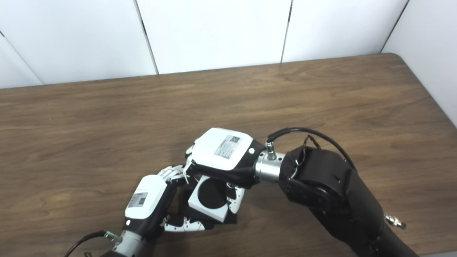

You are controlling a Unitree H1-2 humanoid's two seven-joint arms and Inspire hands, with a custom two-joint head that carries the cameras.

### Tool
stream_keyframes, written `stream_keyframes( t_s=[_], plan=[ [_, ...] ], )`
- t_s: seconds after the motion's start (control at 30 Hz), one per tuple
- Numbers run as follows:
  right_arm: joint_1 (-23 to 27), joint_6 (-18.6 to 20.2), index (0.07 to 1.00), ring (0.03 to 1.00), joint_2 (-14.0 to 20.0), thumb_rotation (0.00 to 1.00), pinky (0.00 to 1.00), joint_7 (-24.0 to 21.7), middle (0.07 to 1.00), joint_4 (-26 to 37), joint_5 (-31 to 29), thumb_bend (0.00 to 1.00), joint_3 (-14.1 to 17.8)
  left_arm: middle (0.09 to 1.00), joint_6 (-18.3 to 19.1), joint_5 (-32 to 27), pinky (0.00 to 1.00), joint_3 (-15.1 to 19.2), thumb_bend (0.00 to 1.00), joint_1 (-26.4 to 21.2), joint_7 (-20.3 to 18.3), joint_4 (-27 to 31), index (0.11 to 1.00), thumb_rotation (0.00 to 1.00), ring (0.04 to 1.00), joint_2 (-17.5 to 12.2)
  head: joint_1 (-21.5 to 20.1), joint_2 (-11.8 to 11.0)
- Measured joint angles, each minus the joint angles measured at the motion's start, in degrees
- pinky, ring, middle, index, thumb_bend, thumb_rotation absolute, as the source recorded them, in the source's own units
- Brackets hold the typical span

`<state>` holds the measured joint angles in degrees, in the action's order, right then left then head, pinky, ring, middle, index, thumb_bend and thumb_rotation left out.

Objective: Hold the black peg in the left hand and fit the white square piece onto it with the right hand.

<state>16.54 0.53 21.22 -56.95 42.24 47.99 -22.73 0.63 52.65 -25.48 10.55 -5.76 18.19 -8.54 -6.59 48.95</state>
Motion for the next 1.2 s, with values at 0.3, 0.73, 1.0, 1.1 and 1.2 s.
stream_keyframes(
  t_s=[0.3, 0.73, 1.0, 1.1, 1.2],
  plan=[
    [0.45, 0.29, 0.808, 1.0, -0.91, 0.51, 1.0, -0.69, 0.901, 1.48, 0.87, 1.0, 0.97, 0.789, 0.45, 0.19, 0.87, -0.08, 0.51, -0.01, -0.07, 0.1, 0.489, 0.05, 0.846, 0.0, -0.26, 0.18],
    [0.71, 0.54, 0.905, 1.0, -0.85, 0.57, 1.0, -4.0, 0.97, 1.61, 1.38, 1.0, 2.06, 0.788, 0.63, 0.19, 0.86, -0.21, 0.51, -0.07, -0.4, 0.27, 0.488, 0.05, 0.844, -0.04, -0.09, 0.09],
    [0.27, 1.26, 0.885, 1.0, -1.34, 0.57, 1.0, -4.38, 0.954, 2.57, 2.55, 1.0, 3.9, 0.776, 1.32, 5.49, 0.83, -0.37, 0.81, 0.03, -0.46, 1.22, 0.732, 0.36, 0.814, 0.06, 0.09, 0.35],
    [-0.28, 1.47, 0.878, 1.0, -1.81, 0.57, 1.0, -4.37, 0.949, 3.09, 2.51, 1.0, 4.36, 0.796, 1.83, 9.76, 0.82, -0.4, 0.93, 0.3, -0.83, 1.44, 0.809, 0.48, 0.814, 0.31, -0.09, 0.53],
    [-0.85, 1.45, 0.878, 1.0, -2.18, 0.57, 1.0, -4.37, 0.944, 3.11, 2.52, 1.0, 4.43, 0.84, 2.19, 12.2, 0.84, -0.22, 0.99, 0.29, -1.71, 1.64, 0.874, 0.56, 0.846, 0.64, -0.26, 0.53]
  ],
)
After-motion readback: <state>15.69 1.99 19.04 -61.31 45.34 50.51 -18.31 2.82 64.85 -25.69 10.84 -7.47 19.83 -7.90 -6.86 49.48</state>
